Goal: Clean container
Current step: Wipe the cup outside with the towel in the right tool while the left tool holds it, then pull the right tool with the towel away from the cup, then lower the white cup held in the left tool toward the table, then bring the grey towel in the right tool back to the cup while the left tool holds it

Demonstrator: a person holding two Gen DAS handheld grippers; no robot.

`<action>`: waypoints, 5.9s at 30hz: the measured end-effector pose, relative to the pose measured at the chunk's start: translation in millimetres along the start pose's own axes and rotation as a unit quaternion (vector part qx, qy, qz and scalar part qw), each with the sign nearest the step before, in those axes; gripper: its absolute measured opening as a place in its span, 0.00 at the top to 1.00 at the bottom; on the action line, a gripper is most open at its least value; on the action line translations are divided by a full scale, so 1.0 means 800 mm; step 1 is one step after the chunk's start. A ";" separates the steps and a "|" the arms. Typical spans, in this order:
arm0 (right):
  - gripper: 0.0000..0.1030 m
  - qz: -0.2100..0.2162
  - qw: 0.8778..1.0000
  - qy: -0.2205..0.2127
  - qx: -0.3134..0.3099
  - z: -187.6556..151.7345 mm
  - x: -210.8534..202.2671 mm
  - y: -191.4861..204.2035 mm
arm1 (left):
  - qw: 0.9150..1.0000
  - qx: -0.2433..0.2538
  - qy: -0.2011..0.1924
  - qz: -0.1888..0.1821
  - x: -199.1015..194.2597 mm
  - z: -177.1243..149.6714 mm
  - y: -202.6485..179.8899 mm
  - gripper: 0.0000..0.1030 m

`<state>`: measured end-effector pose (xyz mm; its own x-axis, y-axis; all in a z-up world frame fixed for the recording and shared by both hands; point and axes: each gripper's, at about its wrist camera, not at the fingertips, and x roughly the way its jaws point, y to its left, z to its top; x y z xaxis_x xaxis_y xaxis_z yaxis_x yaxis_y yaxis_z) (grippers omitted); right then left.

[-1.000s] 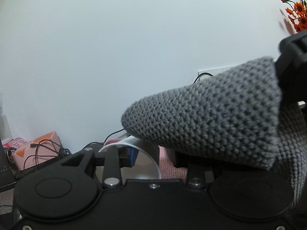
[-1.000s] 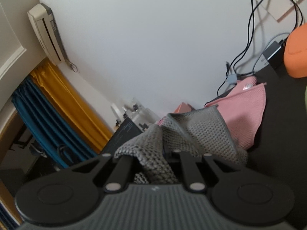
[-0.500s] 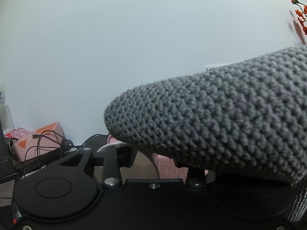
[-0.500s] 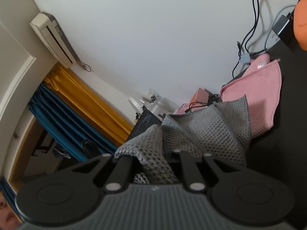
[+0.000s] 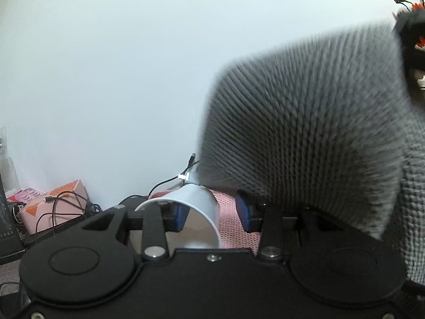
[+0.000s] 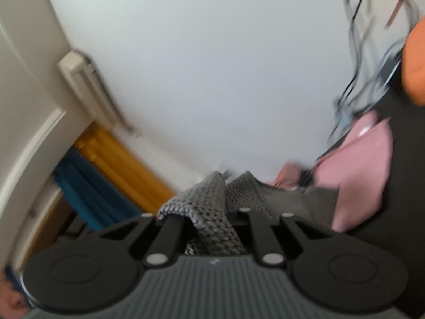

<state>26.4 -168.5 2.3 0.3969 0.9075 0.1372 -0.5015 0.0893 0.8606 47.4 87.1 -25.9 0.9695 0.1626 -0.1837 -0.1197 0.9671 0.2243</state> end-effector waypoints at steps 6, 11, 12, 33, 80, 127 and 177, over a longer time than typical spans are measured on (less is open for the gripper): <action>0.90 -0.051 0.998 0.024 -0.002 -0.004 0.012 -0.009 | 1.000 0.007 -0.006 0.000 -0.006 0.001 -0.006 0.63; 0.90 -0.050 0.995 0.075 -0.045 -0.018 0.030 0.002 | 1.000 -0.003 0.003 0.002 -0.009 0.005 -0.006 0.63; 0.90 -0.046 0.995 0.078 -0.045 -0.020 0.034 0.006 | 1.000 -0.006 0.006 0.002 -0.005 0.004 -0.004 0.63; 0.90 -0.053 0.998 -0.034 0.002 -0.001 -0.004 -0.004 | 1.000 0.011 -0.015 0.005 -0.064 0.021 -0.041 0.62; 0.90 -0.088 0.993 0.030 0.069 -0.027 0.006 -0.038 | 0.946 -0.183 -0.066 -0.258 -0.136 0.069 -0.001 0.59; 0.90 -0.106 0.992 0.057 0.043 -0.030 0.032 -0.044 | 0.937 -0.242 -0.067 -0.243 -0.164 0.068 0.044 0.53; 0.90 -0.060 0.992 0.107 0.006 -0.043 0.056 -0.029 | 0.945 -0.224 -0.054 -0.231 -0.163 0.057 0.022 0.92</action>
<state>29.6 -116.0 -28.2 0.2797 0.9572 -0.0740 -0.4498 0.1987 0.8708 -71.6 73.9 45.3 0.9535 -0.2955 -0.0595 0.2670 0.9195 -0.2885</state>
